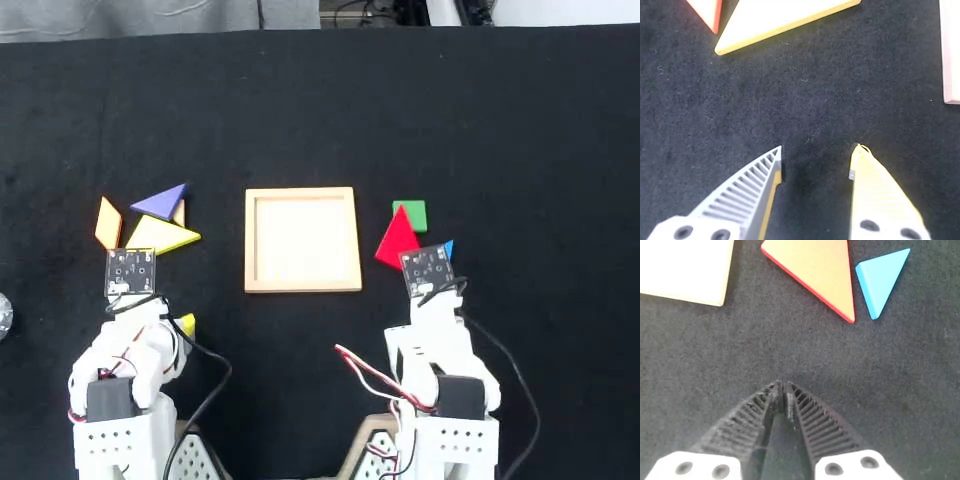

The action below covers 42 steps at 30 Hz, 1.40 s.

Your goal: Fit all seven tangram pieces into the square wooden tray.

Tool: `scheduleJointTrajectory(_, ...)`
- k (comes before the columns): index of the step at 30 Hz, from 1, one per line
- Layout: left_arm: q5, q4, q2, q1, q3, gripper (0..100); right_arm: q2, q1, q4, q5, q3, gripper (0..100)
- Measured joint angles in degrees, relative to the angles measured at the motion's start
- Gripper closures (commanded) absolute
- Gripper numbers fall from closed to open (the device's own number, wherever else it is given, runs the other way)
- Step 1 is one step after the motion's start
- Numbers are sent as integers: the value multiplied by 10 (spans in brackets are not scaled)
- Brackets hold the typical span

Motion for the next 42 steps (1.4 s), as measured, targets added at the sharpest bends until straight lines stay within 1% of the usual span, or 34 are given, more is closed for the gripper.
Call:
scheduleJointTrajectory(2,-1,0,0,24,0,775,0,0,-18,0,0,971)
scheduleJointTrajectory(3,-1,0,0,36,0,775,0,-2,-42,0,0,943)
scheduleJointTrajectory(6,-1,0,0,72,0,775,0,-3,-154,18,0,815)
scheduleJointTrajectory(7,-1,0,0,84,0,775,0,-3,-198,31,0,789)
scheduleJointTrajectory(8,-1,0,0,94,0,775,0,-3,-244,44,0,786)
scheduleJointTrajectory(10,-1,0,0,115,0,775,0,-4,-326,52,0,813)
scheduleJointTrajectory(12,-1,0,0,126,0,775,0,-4,-373,50,0,857)
scheduleJointTrajectory(14,-1,0,0,123,0,773,0,-3,-382,51,0,886)
scheduleJointTrajectory(17,-1,-4,0,100,0,775,0,11,-382,69,0,888)
scheduleJointTrajectory(20,-2,-54,0,73,0,775,0,11,-359,74,-5,888)
scheduleJointTrajectory(24,-2,-134,0,15,0,773,0,11,-316,74,-36,888)
scheduleJointTrajectory(29,-2,-149,0,-1,0,773,0,11,-310,71,-48,888)
scheduleJointTrajectory(34,-4,-146,0,-14,0,775,0,-49,-310,25,-48,888)
scheduleJointTrajectory(37,-44,-169,0,-49,0,776,0,-81,-310,-4,-48,888)
scheduleJointTrajectory(39,-62,-189,0,-77,0,776,0,-91,-308,-11,-43,888)
scheduleJointTrajectory(42,-52,-205,0,-98,-24,776,0,-93,-306,-17,-11,888)
